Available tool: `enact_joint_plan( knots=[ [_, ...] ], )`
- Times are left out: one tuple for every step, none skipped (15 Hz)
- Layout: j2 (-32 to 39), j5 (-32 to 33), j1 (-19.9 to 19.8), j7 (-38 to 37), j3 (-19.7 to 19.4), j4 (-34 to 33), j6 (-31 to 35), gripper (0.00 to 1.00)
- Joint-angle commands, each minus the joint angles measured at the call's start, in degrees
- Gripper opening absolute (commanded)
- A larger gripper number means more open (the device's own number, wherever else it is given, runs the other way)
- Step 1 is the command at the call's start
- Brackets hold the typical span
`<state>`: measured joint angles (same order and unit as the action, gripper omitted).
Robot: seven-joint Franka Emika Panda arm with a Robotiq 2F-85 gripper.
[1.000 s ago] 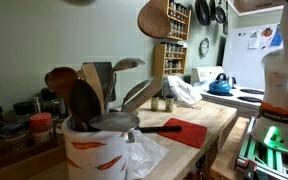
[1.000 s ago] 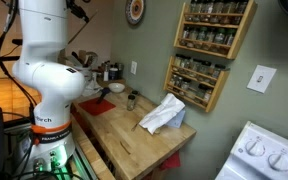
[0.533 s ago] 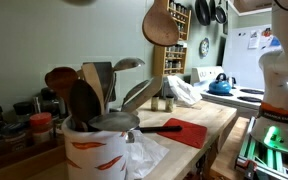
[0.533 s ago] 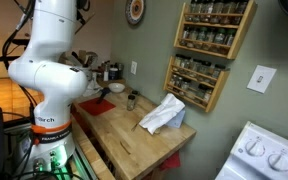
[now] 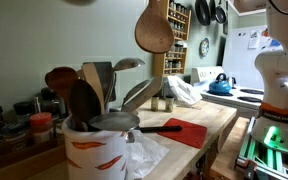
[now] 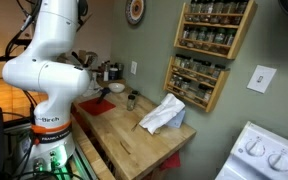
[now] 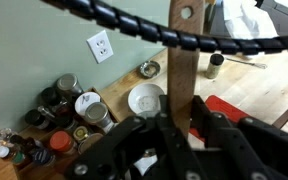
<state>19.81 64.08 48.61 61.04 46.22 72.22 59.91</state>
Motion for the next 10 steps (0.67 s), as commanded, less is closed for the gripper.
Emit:
enact_joint_plan(
  knots=[
    [5.0,3.4,8.2,-0.3,-6.6,-7.3,-4.7,0.07],
    [6.0,4.3,10.3,0.2,-8.6,-8.8,-5.3,0.07],
    [8.0,6.5,10.0,0.5,-7.0,-10.7,-6.8,0.07],
    [9.2,7.8,11.6,1.0,-8.1,-12.1,-7.5,0.07],
    [10.4,9.2,12.6,1.4,-8.6,-13.4,-8.3,0.07],
    [11.5,10.4,13.5,1.5,-9.1,-14.6,-8.8,0.07],
    [12.3,11.9,14.2,1.6,-9.7,-15.3,-8.7,0.07],
    [13.2,12.9,14.7,1.7,-10.0,-16.1,-8.3,0.07],
    [14.0,14.2,15.3,1.9,-10.4,-16.6,-7.8,0.07],
    [14.6,15.3,15.7,1.9,-10.8,-16.9,-7.0,0.07]
  ],
)
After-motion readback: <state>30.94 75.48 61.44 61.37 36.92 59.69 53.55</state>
